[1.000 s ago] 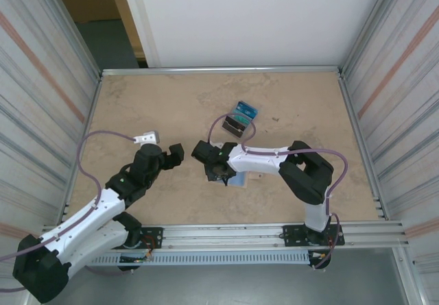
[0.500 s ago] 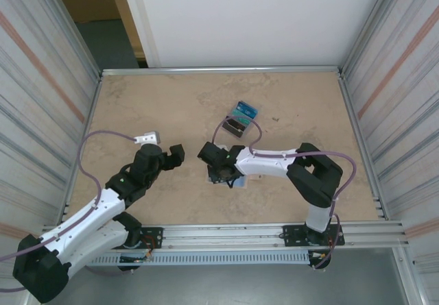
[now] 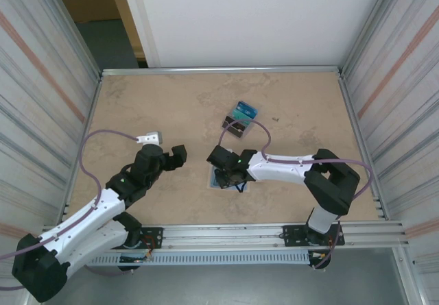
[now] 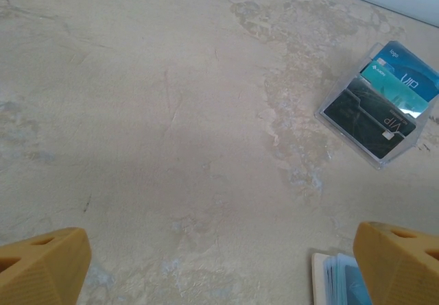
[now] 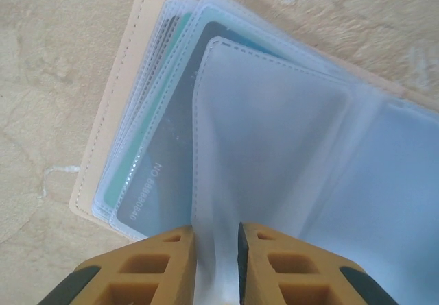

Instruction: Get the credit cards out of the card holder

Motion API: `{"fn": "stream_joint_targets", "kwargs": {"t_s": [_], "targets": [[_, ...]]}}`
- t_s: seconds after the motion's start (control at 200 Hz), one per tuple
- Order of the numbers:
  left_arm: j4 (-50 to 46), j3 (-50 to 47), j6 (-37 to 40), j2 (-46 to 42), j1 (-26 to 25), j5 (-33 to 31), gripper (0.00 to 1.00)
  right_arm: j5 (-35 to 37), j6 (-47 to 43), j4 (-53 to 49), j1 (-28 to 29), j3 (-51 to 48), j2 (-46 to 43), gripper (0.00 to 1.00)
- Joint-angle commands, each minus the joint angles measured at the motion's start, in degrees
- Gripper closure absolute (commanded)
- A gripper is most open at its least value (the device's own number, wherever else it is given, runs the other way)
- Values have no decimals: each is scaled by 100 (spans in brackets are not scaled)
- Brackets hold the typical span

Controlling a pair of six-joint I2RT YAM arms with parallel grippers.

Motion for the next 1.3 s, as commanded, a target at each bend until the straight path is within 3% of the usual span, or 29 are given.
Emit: {"fn": "stream_joint_targets", "kwargs": {"t_s": [0.0,0.376,0.832,1.293], "targets": [[97,231,100,25,-51,-122,1,434,57,-356,-22,-97,-334,76],[291,337,431,318,-89,339,1,721,594,-475,-405,-709,-883,74],[435,463,1286,980,-621,501,1,605,636,-446,-758,-929,-1071,73],[577,405,1105,1432,-767,661,1,21,1340,-481,-58,-544,-970,76]]}}
